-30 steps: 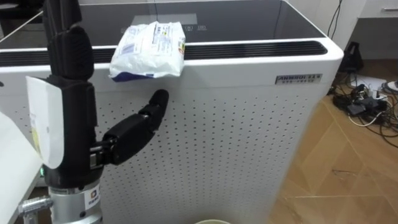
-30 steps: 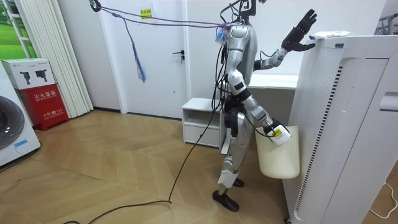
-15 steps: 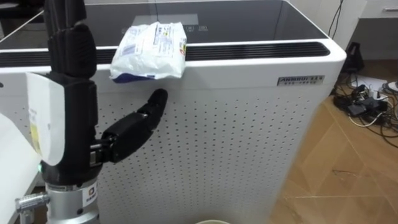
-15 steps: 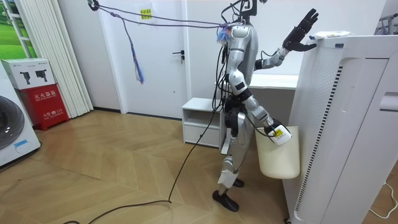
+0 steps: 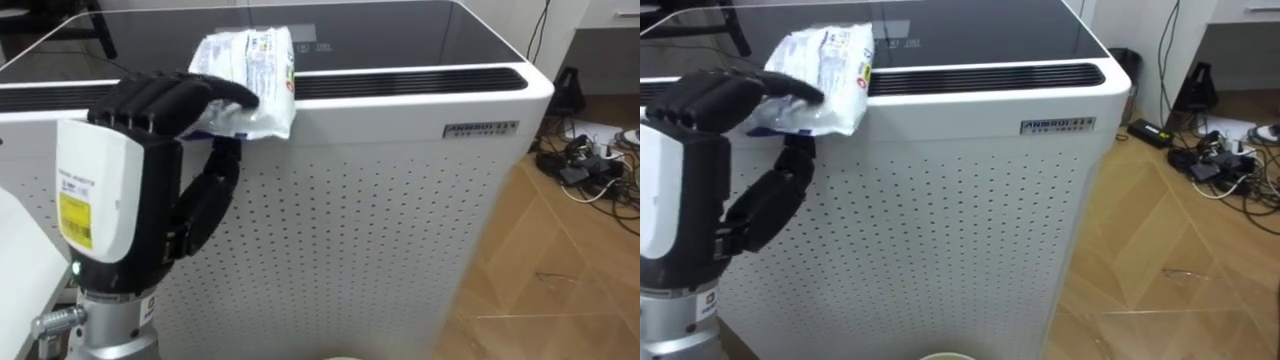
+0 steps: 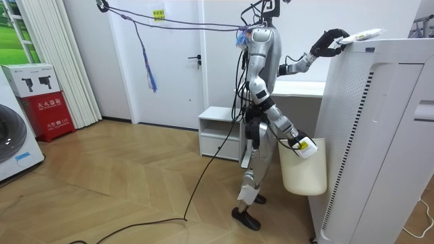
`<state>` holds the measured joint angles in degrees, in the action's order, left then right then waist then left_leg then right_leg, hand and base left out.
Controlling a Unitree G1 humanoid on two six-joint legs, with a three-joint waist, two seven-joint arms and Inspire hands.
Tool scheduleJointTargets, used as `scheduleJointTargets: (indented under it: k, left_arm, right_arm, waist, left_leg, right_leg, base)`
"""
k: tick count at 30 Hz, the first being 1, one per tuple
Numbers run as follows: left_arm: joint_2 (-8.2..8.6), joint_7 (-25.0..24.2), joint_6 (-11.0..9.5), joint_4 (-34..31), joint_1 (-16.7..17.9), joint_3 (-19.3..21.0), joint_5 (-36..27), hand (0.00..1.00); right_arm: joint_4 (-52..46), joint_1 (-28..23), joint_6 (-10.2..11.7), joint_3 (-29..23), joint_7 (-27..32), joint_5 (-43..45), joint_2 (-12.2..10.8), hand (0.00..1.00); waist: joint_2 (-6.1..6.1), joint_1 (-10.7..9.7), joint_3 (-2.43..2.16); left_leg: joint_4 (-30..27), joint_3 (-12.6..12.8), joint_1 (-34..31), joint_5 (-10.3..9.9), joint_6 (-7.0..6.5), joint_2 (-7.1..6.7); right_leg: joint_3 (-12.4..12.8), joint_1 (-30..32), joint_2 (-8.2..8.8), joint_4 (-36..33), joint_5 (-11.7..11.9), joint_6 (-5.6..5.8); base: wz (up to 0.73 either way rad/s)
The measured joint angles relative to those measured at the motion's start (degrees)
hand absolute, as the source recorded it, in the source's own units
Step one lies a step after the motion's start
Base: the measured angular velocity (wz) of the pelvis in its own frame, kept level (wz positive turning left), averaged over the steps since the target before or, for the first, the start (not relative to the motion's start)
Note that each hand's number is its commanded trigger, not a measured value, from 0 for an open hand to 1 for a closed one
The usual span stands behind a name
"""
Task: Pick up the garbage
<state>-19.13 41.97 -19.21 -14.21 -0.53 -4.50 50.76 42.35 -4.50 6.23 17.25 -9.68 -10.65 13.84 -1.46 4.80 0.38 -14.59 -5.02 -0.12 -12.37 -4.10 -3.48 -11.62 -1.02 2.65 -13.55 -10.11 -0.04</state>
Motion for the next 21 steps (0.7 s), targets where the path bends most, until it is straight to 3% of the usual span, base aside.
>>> scheduleJointTargets:
  k: [4, 13, 16, 21]
  left_arm:
    - [0.02, 0.2, 0.5, -0.3, 0.0, 0.4, 0.0, 1.00]
    - [0.02, 0.2, 0.4, -0.3, 0.0, 0.3, -0.8, 1.00]
    - [0.04, 0.0, -0.1, -0.3, 0.1, -0.2, -4.9, 1.00]
    - [0.85, -4.2, -2.5, -1.4, 0.2, -0.8, -18.1, 1.00]
  right_arm:
    - [0.0, 0.0, -0.1, -0.7, -0.5, 0.0, 0.0, 1.00]
    - [-0.1, 0.3, -0.9, -1.0, -0.5, 0.0, 0.0, 1.00]
    - [-0.2, 0.3, -0.9, -1.0, -0.5, 0.0, 0.0, 1.00]
    - [-0.2, 0.4, -0.9, -0.9, -0.9, -0.1, -0.1, 1.00]
  waist:
    - [-0.22, -0.2, -0.18]
    - [0.62, -0.1, 0.32]
    - [0.89, -0.2, 0.29]
    - [1.46, -0.2, 0.19]
  left_leg:
    - [0.7, 0.3, 0.5, 0.1, -0.02, 0.08]
    - [0.9, 0.4, 0.8, 0.3, 0.03, 0.02]
    - [1.0, 0.3, 0.8, 0.4, 0.02, -0.03]
    - [1.0, 0.2, 0.7, 0.4, 0.02, -0.10]
  right_leg:
    - [0.3, -0.3, -0.07, 0.0, 0.0, 0.02]
    - [0.2, -0.4, -0.01, 0.0, 0.0, 0.03]
    - [0.3, -0.4, 0.01, 0.1, 0.0, 0.05]
    - [0.2, -0.4, 0.08, 0.0, -0.1, 0.13]
  base:
    - [-0.03]
    - [0.00]
    - [0.00]
    - [0.00]
